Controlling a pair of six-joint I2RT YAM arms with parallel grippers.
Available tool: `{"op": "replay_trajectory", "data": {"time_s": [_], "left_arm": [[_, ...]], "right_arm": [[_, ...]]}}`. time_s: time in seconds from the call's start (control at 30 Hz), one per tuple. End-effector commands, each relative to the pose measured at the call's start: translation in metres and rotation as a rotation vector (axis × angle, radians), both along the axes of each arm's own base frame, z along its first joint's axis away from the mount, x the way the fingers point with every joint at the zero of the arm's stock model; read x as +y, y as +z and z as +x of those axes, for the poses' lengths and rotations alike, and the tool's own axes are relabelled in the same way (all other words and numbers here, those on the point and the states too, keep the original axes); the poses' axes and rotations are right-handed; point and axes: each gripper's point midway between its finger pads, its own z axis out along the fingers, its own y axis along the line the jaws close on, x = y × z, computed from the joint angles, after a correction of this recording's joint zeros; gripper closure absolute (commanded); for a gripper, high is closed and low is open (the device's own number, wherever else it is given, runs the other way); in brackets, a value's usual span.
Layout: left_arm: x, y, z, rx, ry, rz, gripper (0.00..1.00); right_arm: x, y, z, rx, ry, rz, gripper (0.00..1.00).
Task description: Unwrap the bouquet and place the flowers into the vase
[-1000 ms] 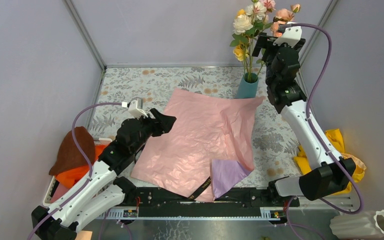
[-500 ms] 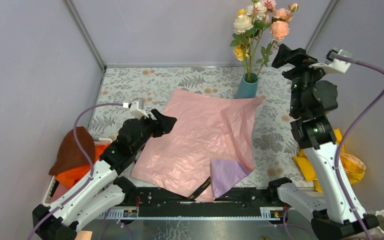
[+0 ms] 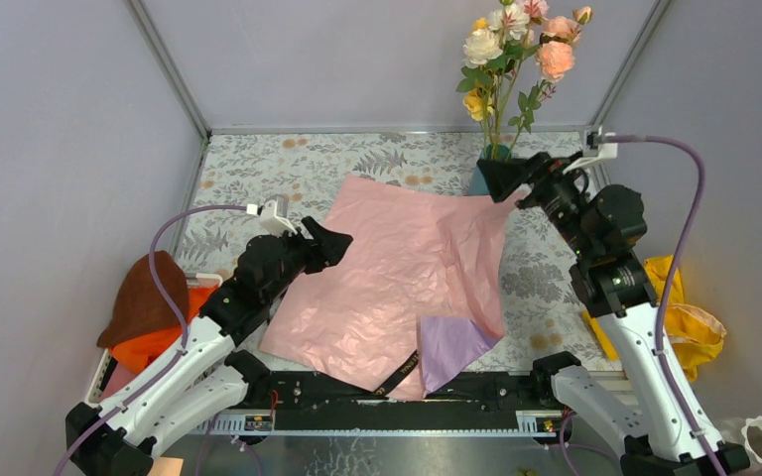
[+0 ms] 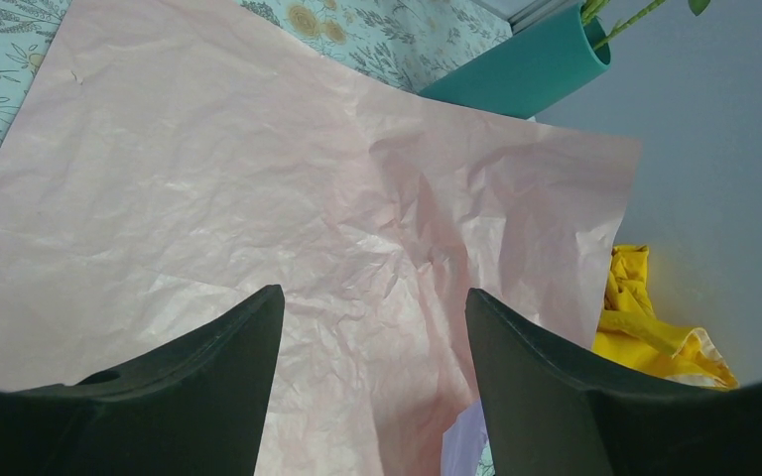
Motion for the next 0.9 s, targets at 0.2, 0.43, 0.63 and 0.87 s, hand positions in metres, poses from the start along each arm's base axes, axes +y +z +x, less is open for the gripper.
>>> {"op": "replay_trajectory", "data": {"time_s": [0.2, 0.43, 0.63, 0.87], "left_arm": [[-0.001, -0.003, 0.005, -0.007, 0.017, -0.023, 0.25], [-0.003, -0.012, 0.004, 0.018, 0.014, -0.024, 0.25], [-0.001, -0.013, 0.003, 0.019, 0.019, -0.024, 0.26], [0.000, -0.016, 0.001, 0.024, 0.019, -0.021, 0.26]], "right_arm": [[0.022, -0.135, -0.056, 0.318, 0.206, -0.020, 0.00], [0.014, -0.187, -0.070, 0.420, 0.180, -0.048, 0.00], [0.008, -0.201, -0.072, 0.451, 0.148, -0.073, 0.00], [0.006, -0.207, -0.069, 0.472, 0.127, -0.070, 0.00]]}}
